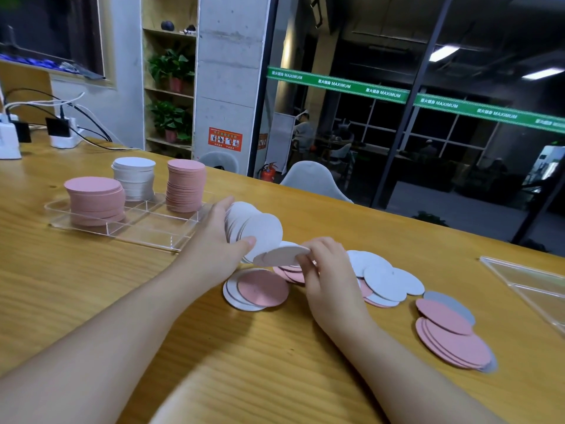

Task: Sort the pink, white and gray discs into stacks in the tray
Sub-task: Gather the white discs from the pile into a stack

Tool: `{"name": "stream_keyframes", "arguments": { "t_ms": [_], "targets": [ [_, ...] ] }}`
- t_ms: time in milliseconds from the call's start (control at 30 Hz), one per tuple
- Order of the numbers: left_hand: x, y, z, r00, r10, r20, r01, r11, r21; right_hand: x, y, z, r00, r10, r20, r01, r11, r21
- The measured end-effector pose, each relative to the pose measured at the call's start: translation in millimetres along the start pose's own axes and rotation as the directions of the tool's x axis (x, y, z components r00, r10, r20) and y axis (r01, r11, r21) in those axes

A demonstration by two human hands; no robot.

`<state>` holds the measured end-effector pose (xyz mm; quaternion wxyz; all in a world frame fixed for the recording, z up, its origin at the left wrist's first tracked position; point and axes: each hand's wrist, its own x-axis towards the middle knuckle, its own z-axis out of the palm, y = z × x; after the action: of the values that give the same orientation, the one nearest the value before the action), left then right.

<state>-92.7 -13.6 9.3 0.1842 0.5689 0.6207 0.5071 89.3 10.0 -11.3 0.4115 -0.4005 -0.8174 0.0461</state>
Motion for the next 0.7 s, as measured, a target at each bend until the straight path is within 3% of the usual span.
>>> {"name": "stream_keyframes", "arguments": {
  "t_ms": [233, 467, 700],
  "targets": [
    [-2.3, 1.4, 2.9, 0.994, 0.037, 0.101, -0.035, 0.999, -0.014, -0.2, -2.4, -4.0, 0.989, 0.149, -0.003, -0.148, 0.980, 0.132],
    [-5.0, 0.7, 4.7, 0.983, 0.055, 0.178, -0.059, 0.998, 0.018, 0.3, 1.6, -5.6, 0.943, 0.321, -0.091, -0.296, 0.931, 0.211],
    [-5.5, -5.2, 8.2, 0.956, 0.085, 0.279, -0.091, 0.996, 0.010, -0.6, 3.0, -3.0, 0.947, 0.317, -0.051, -0.299, 0.929, 0.216]
  ]
}}
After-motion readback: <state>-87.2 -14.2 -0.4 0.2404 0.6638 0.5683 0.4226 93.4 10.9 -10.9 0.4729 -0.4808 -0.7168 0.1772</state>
